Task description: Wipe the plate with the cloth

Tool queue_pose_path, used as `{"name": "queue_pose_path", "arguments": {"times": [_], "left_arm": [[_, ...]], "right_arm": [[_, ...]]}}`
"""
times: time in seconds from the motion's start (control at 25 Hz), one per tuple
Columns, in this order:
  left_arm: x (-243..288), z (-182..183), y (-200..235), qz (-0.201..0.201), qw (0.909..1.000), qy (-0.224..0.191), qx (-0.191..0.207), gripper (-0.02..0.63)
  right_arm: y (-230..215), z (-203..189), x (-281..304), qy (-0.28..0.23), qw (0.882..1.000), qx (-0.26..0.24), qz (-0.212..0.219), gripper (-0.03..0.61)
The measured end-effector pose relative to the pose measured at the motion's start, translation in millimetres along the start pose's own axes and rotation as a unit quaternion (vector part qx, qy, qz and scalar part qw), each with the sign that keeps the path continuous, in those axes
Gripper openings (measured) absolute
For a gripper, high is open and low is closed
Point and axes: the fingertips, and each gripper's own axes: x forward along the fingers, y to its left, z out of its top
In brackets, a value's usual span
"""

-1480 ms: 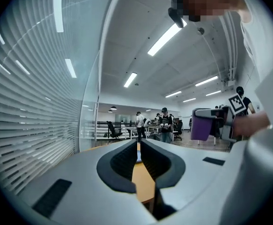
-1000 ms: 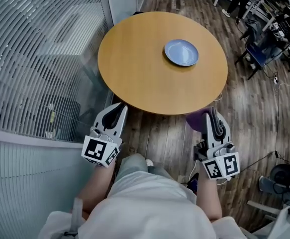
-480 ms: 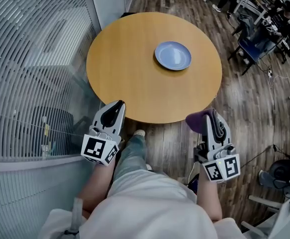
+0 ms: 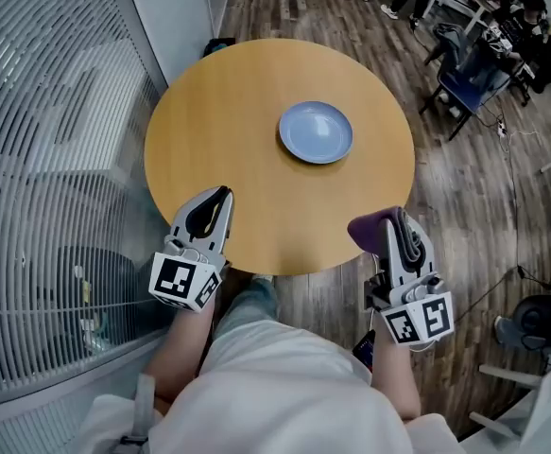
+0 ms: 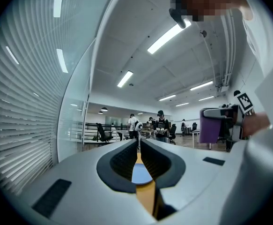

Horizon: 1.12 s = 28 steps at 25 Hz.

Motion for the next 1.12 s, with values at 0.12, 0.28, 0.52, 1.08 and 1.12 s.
{"name": "queue_pose_path", "arguments": {"times": [0.12,0.28,0.52,1.08,1.12], "left_arm": [[23,0,16,-0.008,1.0,0.003,-0.002,0.034],[49,-2,31,-0.021,0.9997,0.008,-0.004,0.034],[93,-9,64,-0.045,0.9988,0.016,-0.01,0.034],[160,-26,100,-0.118,0.9924,0.026,-0.025,0.034],[162,-30,101,-0.12,0.992,0.028,-0.026,0.034]], "right_arm": [[-9,-1,21,0.0,1.0,-0.001,-0.008,0.087],[-19,-5,43,0.002,1.0,0.002,-0.02,0.087],[-31,-15,87,0.005,0.999,0.003,-0.042,0.087],[-45,-35,149,0.025,0.996,-0.005,-0.082,0.087],[-44,-37,150,0.025,0.996,-0.006,-0.082,0.087]]}}
